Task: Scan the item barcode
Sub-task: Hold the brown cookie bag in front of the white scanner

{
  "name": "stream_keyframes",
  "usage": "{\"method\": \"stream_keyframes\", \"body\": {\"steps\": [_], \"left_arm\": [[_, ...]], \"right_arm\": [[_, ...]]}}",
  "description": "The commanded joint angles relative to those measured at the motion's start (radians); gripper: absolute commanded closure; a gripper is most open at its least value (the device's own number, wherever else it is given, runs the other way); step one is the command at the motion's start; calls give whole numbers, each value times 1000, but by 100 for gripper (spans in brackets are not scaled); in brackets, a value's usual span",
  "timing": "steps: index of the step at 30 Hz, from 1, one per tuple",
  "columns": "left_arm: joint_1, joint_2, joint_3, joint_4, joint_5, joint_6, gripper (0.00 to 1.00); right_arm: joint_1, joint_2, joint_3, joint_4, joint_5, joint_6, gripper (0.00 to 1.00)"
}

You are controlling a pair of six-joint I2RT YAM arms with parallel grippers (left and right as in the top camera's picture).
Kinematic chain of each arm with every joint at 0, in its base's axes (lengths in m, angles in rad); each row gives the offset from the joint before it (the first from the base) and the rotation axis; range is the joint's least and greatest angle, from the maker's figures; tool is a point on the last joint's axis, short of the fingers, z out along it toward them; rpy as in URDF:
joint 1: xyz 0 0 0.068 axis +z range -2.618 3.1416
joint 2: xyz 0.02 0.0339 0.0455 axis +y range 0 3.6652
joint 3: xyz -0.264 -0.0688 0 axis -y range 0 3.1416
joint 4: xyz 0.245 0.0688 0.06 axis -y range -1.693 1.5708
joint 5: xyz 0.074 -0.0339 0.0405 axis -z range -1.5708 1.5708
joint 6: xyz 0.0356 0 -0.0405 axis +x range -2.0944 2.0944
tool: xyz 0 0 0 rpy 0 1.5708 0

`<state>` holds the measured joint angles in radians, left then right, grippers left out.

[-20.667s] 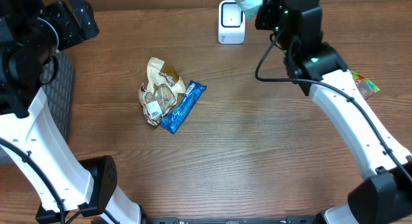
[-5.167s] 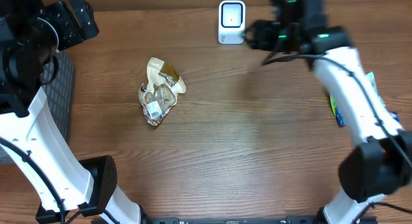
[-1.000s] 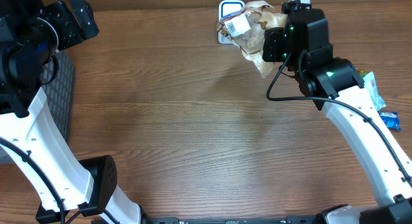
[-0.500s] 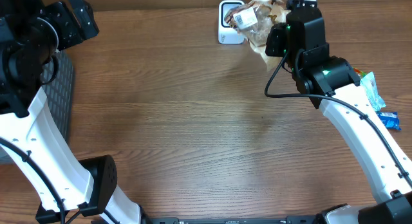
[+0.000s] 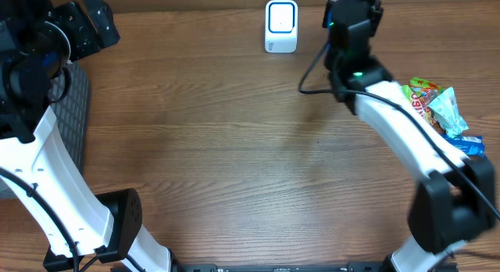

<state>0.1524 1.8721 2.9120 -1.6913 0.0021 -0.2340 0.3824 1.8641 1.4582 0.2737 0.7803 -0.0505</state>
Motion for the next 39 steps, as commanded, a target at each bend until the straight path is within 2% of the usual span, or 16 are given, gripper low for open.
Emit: {"method": "stream_keyframes", "body": {"steps": [1,5,10,21,29,39], "left_arm": [[4,5,3,2,-12,-6,0],[5,5,3,2,-12,-6,0],[4,5,3,2,-12,-6,0],[4,5,3,2,-13,-6,0],[4,5,3,2,-12,-6,0],[4,5,3,2,-12,-6,0]], "right_arm": [[47,111,9,229,181,-318,96],[82,269,9,521,158,-564,96],[87,448,10,684,115,-760,96],[82,490,36,739,32,-772,96],[79,490,81,811,-69,-952,96],[73,490,108,881,-239,-1106,96]]}}
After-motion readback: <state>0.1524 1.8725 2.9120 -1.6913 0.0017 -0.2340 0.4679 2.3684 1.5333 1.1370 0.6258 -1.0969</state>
